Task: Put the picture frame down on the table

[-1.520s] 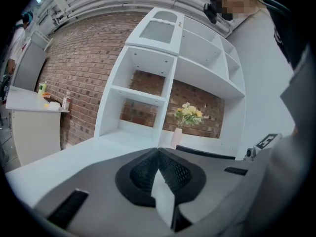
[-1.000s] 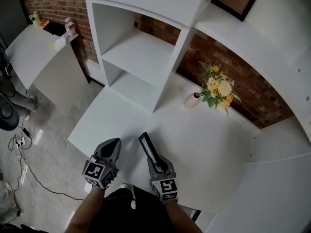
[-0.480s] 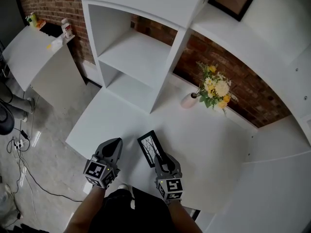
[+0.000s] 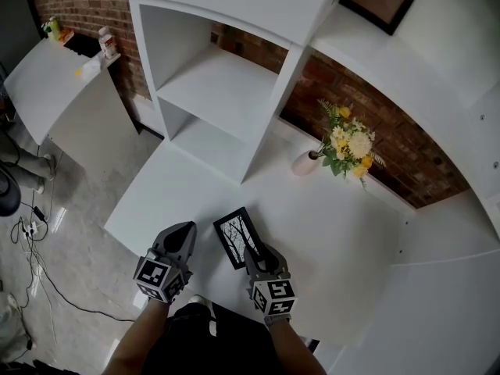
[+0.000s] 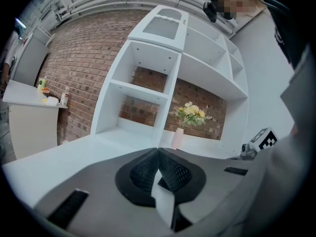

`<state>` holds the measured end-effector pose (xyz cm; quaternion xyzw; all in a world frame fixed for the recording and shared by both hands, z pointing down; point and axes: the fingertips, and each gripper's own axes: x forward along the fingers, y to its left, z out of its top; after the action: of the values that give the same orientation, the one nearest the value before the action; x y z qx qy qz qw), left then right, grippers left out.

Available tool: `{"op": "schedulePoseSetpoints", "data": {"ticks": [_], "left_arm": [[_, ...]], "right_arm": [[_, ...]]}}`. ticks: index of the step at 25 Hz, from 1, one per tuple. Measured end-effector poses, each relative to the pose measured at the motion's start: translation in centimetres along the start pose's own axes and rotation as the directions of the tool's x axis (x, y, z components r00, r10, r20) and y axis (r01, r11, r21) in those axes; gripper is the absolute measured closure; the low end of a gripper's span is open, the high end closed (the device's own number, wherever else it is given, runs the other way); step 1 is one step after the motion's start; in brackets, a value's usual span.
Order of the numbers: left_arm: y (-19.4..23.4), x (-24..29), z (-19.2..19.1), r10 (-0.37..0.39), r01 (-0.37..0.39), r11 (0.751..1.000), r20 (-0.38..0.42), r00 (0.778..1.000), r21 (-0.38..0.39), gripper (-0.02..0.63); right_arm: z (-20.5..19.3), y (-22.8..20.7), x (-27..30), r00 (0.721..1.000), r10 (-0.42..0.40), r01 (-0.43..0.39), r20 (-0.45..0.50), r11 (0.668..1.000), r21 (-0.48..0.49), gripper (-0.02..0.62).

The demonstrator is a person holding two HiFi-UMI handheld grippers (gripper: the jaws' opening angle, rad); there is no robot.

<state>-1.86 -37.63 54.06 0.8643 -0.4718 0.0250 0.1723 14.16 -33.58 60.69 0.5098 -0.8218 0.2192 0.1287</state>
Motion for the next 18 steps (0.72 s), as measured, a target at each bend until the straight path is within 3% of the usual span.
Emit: {"op": "schedulePoseSetpoints", "data": {"ticks": [10,18], "left_arm": [[1.1,-0.5,0.1,0.044,-0.044,0.999,0.004,0.999,-0.011,0.612],[1.9,-1.4,-0.1,0.08,-0.08,0.997,0.01,0.997,-0.015,0.612]], "right_arm": [[-2.0,2.2,2.4,0.991,0.078,-0.08,-0.109,0.997,-0.015,0.402],[-2.3,2.7,3.4,0.984,0.072,-0.081,-0.162,0.996,-0.048,0.391]]}}
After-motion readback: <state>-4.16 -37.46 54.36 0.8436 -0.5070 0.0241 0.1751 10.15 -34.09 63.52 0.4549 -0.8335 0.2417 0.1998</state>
